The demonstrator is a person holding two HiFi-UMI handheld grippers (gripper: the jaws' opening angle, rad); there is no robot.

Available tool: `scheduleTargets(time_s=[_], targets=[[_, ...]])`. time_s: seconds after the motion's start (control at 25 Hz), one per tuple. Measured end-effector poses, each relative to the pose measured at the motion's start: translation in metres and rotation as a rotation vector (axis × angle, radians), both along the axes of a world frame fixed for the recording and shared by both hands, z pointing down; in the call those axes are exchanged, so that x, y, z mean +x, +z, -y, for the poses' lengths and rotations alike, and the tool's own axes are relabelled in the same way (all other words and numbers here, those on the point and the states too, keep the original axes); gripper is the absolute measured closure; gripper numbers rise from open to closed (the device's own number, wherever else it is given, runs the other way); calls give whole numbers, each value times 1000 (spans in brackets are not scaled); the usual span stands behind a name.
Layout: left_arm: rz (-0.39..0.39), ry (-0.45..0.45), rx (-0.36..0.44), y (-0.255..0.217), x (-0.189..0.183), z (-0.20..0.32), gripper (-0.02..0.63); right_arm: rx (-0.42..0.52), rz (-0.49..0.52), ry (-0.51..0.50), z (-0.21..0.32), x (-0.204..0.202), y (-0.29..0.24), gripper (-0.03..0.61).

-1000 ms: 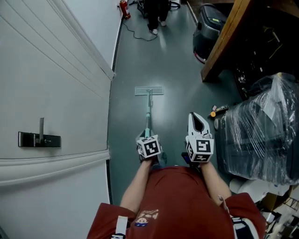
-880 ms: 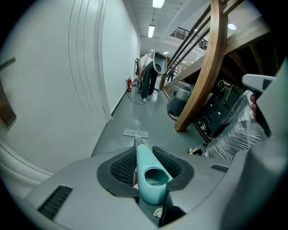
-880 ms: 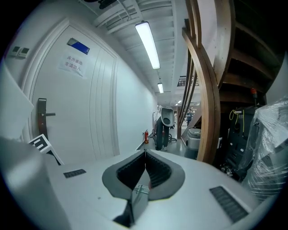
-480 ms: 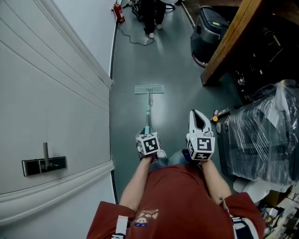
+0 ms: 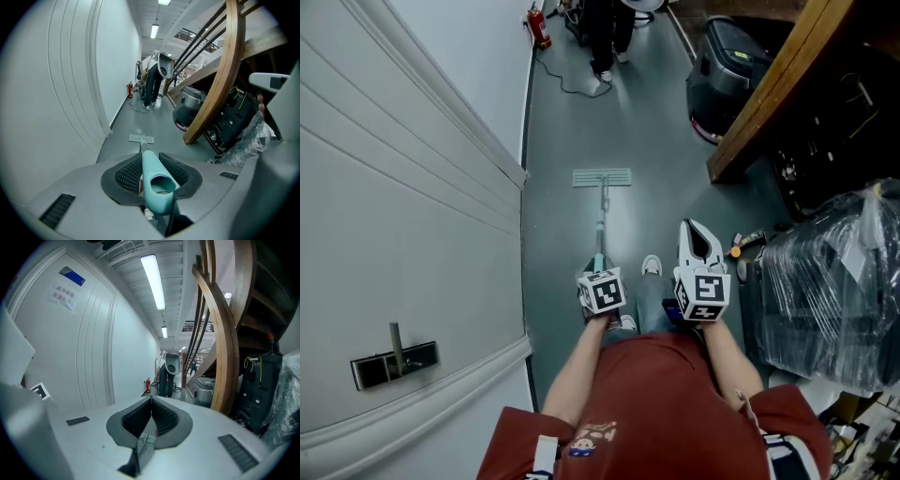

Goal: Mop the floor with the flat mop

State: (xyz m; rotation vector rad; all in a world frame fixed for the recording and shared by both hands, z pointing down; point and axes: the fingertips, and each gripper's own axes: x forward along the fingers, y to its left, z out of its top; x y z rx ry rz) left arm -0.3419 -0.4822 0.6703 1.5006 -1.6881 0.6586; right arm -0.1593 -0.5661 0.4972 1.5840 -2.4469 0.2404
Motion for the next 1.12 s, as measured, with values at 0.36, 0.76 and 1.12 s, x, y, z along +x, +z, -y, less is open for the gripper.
scheduleTargets(time_s=[0.36, 0.76, 1.12], targets=[[9, -19, -2, -10, 8, 102, 489, -6, 6, -30, 103, 6, -8, 560], [48, -44, -18, -22, 40, 199, 489, -15, 47, -47, 207, 46, -15, 560], [34, -87, -18, -26, 43, 256, 489, -9, 46, -105, 264, 39, -21, 560]])
